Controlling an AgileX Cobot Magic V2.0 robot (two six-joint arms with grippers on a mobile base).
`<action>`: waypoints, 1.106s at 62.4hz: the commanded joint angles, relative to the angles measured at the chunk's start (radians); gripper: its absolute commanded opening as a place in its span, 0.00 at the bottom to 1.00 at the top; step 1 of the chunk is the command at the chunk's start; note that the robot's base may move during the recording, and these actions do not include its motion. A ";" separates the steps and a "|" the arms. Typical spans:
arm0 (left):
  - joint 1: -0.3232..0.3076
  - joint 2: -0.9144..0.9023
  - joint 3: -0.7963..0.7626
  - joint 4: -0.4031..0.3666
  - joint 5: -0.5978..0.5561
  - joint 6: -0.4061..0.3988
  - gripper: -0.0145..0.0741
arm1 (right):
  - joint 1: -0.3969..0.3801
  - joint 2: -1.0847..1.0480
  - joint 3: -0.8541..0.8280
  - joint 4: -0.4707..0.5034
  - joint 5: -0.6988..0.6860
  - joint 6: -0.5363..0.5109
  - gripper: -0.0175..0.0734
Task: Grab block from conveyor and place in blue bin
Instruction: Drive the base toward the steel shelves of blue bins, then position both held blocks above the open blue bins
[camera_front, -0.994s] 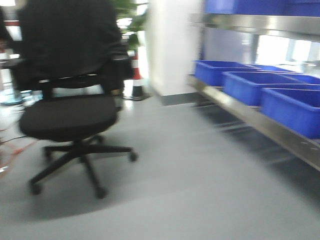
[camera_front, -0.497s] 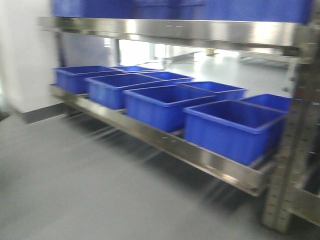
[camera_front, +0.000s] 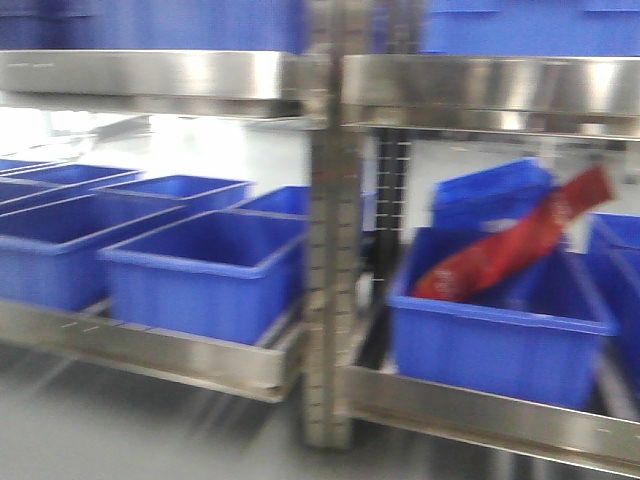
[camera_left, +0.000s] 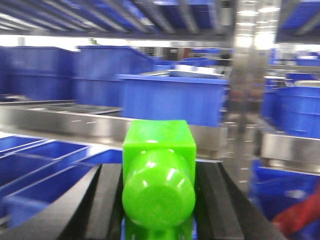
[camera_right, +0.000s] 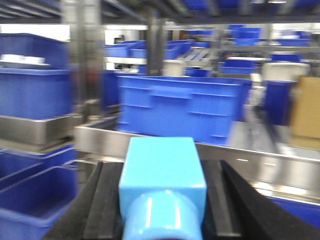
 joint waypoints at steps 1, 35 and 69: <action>-0.005 -0.001 0.000 -0.008 -0.013 -0.004 0.04 | 0.000 -0.005 -0.007 -0.005 -0.017 -0.010 0.02; -0.005 -0.001 0.000 -0.008 -0.013 -0.004 0.04 | 0.000 -0.005 -0.007 -0.005 -0.017 -0.010 0.02; -0.005 -0.001 0.000 -0.008 -0.013 -0.004 0.04 | 0.000 -0.005 -0.007 -0.005 -0.017 -0.010 0.02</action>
